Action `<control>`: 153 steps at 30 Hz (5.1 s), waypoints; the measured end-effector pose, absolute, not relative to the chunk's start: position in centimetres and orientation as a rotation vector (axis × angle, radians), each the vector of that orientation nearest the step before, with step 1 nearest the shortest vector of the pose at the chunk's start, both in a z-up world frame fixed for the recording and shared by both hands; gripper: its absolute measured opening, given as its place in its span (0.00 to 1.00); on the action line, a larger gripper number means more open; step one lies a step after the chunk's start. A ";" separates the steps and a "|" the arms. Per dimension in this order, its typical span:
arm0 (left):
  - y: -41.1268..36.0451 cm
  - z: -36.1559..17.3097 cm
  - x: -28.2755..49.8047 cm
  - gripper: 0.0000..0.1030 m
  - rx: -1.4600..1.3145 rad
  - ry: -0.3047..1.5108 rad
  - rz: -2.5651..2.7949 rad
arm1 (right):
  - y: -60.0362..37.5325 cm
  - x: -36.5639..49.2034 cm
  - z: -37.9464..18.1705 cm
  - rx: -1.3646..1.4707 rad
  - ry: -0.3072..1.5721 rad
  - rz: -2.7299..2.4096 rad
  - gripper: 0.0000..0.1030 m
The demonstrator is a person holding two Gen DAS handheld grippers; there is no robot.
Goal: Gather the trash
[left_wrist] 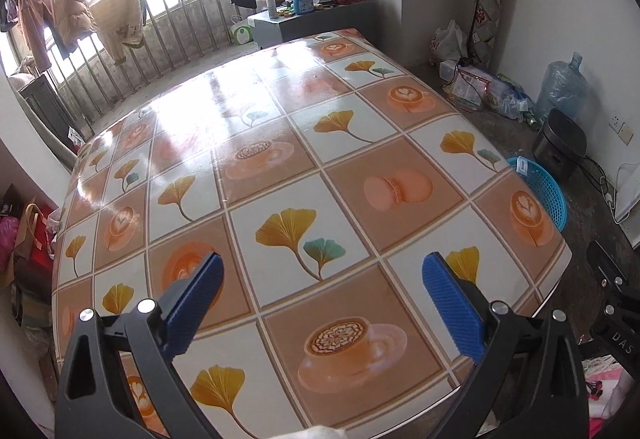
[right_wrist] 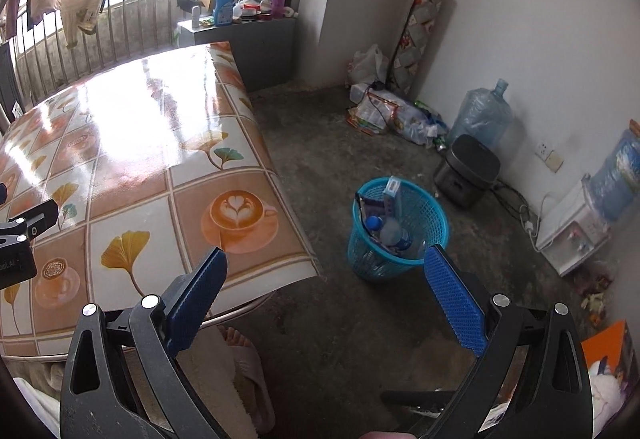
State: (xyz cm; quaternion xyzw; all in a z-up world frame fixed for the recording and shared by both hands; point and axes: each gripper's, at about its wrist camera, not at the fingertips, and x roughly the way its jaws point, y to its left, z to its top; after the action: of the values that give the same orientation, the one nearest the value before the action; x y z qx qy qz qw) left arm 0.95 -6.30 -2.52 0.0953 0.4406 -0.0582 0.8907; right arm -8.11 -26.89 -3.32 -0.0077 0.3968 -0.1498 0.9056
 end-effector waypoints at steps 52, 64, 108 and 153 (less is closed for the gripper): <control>-6.8 -3.1 1.5 0.95 0.213 0.939 -0.142 | -27.0 -7.9 -3.8 -0.029 0.840 -0.315 0.92; -6.8 -3.1 1.5 0.95 0.212 0.939 -0.143 | -27.1 -7.9 -3.6 -0.029 0.838 -0.316 0.92; -7.0 -2.8 1.7 0.95 0.231 0.939 -0.162 | -27.4 -8.0 -3.5 -0.028 0.834 -0.324 0.92; -6.8 -3.2 1.6 0.95 0.238 0.941 -0.163 | -27.5 -8.1 -3.7 -0.028 0.832 -0.324 0.92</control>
State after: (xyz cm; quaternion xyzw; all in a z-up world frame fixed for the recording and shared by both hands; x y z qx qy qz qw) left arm 1.61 -6.85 -3.17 0.1142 0.4516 -0.0784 0.8814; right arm -8.05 -27.46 -3.66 -0.0136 0.4023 -0.1569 0.9019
